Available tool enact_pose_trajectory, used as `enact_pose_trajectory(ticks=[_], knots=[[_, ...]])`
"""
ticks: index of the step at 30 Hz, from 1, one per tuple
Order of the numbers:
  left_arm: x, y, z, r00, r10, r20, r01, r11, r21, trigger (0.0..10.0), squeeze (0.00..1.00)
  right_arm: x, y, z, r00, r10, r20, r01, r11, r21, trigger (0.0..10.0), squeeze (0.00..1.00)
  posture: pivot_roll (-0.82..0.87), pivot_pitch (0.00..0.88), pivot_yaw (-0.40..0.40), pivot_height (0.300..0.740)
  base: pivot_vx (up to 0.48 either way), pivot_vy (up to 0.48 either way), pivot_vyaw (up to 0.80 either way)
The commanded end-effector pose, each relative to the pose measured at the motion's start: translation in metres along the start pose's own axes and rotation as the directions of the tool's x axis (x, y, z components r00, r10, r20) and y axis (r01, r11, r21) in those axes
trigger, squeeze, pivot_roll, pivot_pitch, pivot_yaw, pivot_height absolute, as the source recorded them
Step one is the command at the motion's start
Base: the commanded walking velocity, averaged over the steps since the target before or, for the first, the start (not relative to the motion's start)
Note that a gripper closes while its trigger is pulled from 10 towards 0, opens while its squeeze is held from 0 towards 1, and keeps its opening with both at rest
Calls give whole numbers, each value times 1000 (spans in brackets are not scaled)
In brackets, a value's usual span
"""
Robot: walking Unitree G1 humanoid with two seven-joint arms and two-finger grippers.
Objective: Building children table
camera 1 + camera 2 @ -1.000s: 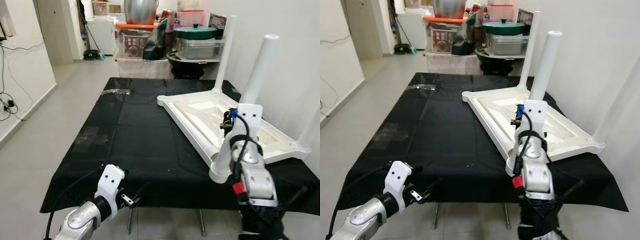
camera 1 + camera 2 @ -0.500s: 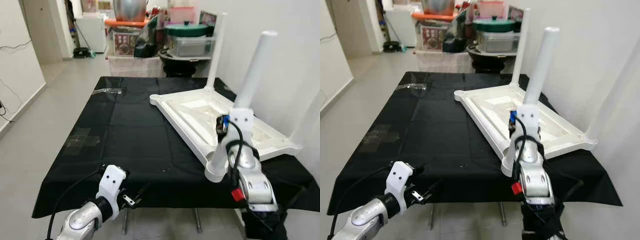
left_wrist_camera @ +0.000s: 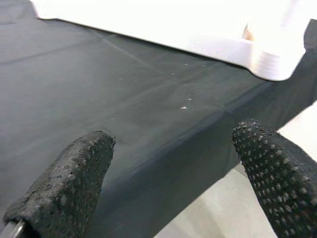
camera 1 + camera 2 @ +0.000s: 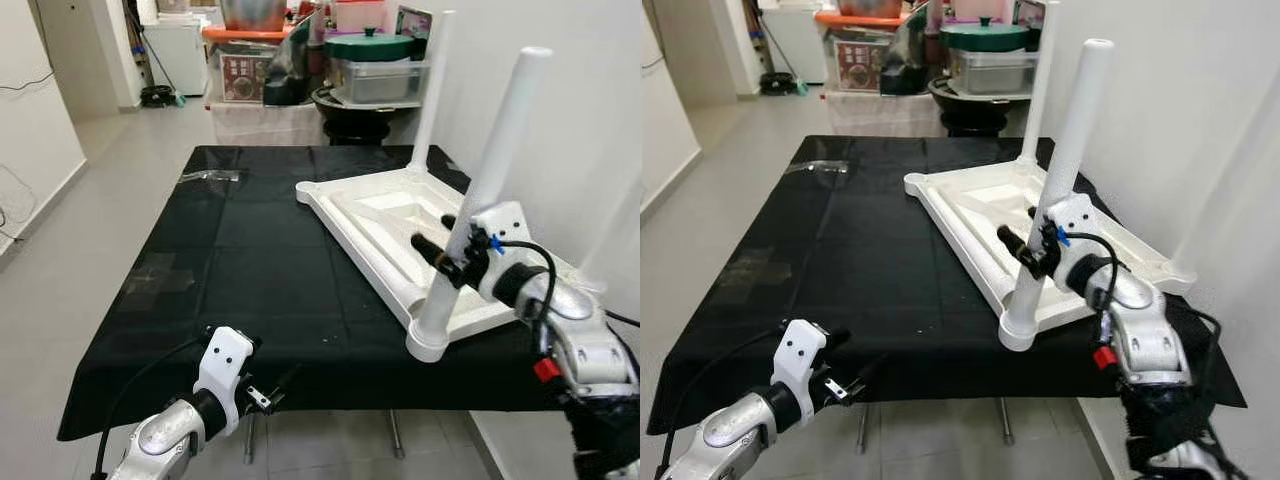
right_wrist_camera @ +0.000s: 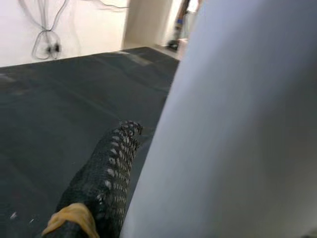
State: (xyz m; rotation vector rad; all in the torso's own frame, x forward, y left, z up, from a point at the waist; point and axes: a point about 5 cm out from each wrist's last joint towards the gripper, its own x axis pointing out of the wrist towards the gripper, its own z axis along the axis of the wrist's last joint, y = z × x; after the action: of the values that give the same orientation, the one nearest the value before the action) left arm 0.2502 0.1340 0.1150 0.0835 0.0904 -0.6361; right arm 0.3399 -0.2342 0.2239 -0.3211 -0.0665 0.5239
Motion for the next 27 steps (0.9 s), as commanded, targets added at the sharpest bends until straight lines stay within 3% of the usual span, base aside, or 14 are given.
enact_pose_trajectory(ticks=[1,2,4,6,7,15,18,19,20,22,24,25,26,27], knots=[[-1,2,-2,1000,0,-11,0,1000,-1,10000,0,1,-6,-2,1000,23,-19,-23,1000,10,10000,0,73,0,-60,740,0,0,0],[-1,2,-2,1000,0,-11,0,1000,-1,10000,0,1,-6,-2,1000,23,-19,-23,1000,10,10000,0,73,0,-60,740,0,0,0],[-2,2,-2,1000,1,-11,-1,1000,2,10000,0,7,-5,-1,996,86,8,-87,994,63,3255,0,81,0,-63,740,0,0,0],[-2,2,-2,1000,1,-11,-1,1000,3,10000,0,8,-4,-1,993,116,20,-117,990,78,3255,0,81,0,-63,740,0,0,0],[-3,2,-2,1000,1,-12,-1,1000,4,10000,0,8,-1,-2,987,156,26,-158,984,83,0,0,87,0,-63,740,0,0,0],[-4,3,-2,1000,1,-16,-1,1000,9,10000,0,8,2,-9,979,204,17,-204,975,86,0,0,80,0,-58,740,0,0,0],[-2,3,-1,1000,-2,-13,2,1000,9,10000,0,20,-8,-19,980,-184,-80,188,982,37,0,0,74,0,-57,740,0,0,0],[-2,3,-1,1000,-2,-13,2,1000,9,10000,0,20,-8,-19,980,-184,-80,188,982,37,0,0,74,0,-57,740,0,0,0],[-2,2,-1,1000,-2,-13,2,1000,9,10000,0,19,-14,-24,918,-375,-130,382,924,30,0,0,77,0,-53,740,0,0,0],[-1,1,-1,1000,-2,-12,2,1000,3,10000,0,6,-23,-40,700,-662,-267,702,707,89,0,0,78,0,-54,740,0,0,0],[-1,1,-1,1000,-2,-12,2,1000,3,10000,0,6,-23,-40,700,-662,-267,702,707,89,0,0,78,0,-54,740,0,0,0],[-2,1,-2,1000,-2,-13,2,1000,2,10000,0,-3,-21,-48,594,-736,-324,792,606,76,0,0,80,0,-55,740,0,0,0],[-3,1,-2,1000,-3,-16,3,1000,2,10000,0,-9,-11,-53,527,-768,-364,836,546,58,0,0,74,0,-54,740,0,0,0],[-3,1,-2,1000,-3,-19,3,1000,3,10000,0,-9,3,-55,506,-772,-384,846,532,47,0,0,74,0,-53,740,0,0,0]])
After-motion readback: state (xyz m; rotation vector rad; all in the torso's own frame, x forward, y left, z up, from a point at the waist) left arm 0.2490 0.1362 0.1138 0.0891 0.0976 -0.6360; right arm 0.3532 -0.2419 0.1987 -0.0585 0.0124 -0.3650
